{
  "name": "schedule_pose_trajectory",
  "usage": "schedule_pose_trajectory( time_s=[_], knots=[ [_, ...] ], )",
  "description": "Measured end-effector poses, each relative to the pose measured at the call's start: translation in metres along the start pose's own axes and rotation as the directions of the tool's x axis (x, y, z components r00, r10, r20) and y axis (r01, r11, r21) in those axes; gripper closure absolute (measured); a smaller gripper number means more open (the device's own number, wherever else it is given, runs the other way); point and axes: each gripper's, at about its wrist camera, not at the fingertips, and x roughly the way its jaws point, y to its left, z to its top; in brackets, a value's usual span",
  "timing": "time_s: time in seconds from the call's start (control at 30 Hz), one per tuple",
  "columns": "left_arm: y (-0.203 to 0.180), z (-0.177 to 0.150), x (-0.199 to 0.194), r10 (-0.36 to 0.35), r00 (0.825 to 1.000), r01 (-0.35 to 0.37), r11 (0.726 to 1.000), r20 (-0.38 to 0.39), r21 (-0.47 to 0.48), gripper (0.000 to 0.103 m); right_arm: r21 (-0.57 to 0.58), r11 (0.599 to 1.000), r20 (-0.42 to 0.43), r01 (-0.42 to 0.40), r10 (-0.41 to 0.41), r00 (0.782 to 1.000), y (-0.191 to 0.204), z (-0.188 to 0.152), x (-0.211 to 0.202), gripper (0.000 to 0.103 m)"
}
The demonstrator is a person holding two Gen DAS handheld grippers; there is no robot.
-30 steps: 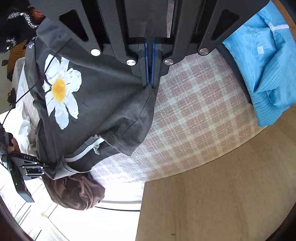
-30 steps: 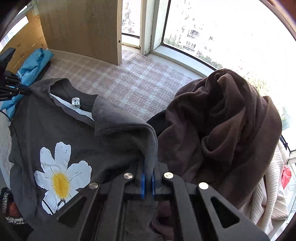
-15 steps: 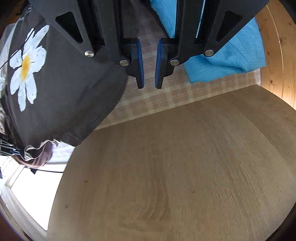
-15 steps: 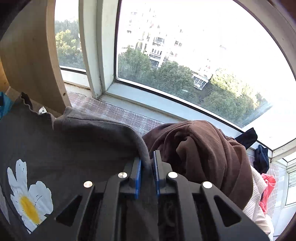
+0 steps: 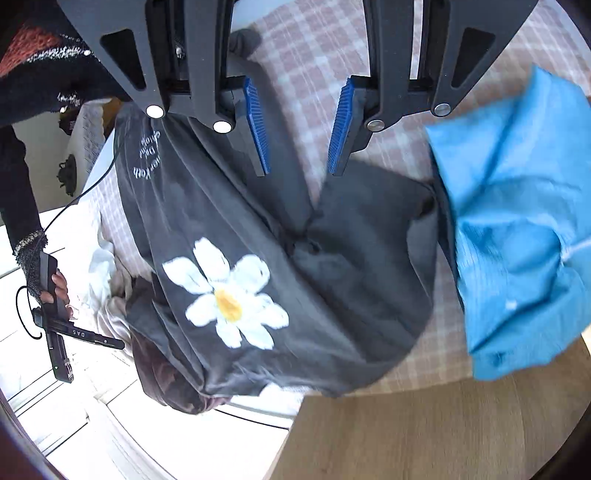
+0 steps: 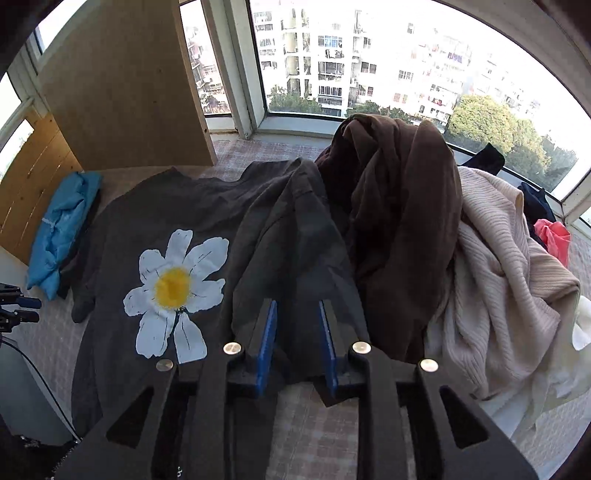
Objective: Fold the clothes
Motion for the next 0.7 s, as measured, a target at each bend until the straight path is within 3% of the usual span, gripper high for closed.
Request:
schedule_pose_trajectory(
  time_s=[0.13,0.2,0.27,0.43,0.63,0.7],
  knots=[
    [-0.022,-0.073,0.035,-0.142,0.986,0.139,0.989,-0.083,-0.049,0.074,0.094,0.988,-0.068,-0.12,0.127,0.99,0.01,-0.102,0.002,0.08],
    [-0.031,-0.096,0.045,-0.179,0.978,0.172,0.982,-0.107,-0.071,0.074,0.139,0.98,-0.113,-0.143,0.159,0.981,0.016,-0.147,0.006,0.08],
    [-0.042,-0.113,0.048,-0.193,0.974,0.186,0.98,-0.122,-0.066,0.074,0.175,0.978,-0.161,-0.111,0.14,0.977,0.021,-0.191,0.007,0.08],
    [-0.086,-0.13,0.053,-0.142,0.976,0.151,0.987,-0.162,0.045,0.072,0.257,0.964,-0.181,-0.073,0.122,0.976,0.027,-0.261,0.0,0.08],
    [-0.122,-0.125,0.069,0.003,0.988,0.016,0.992,-0.151,0.129,0.072,0.222,0.972,-0.168,-0.078,0.117,0.979,0.025,-0.287,-0.003,0.079],
    [-0.125,-0.125,0.081,0.057,0.988,-0.036,0.989,-0.144,0.141,0.079,0.195,0.977,-0.151,-0.085,0.116,0.982,0.021,-0.293,-0.01,0.076]
  ],
)
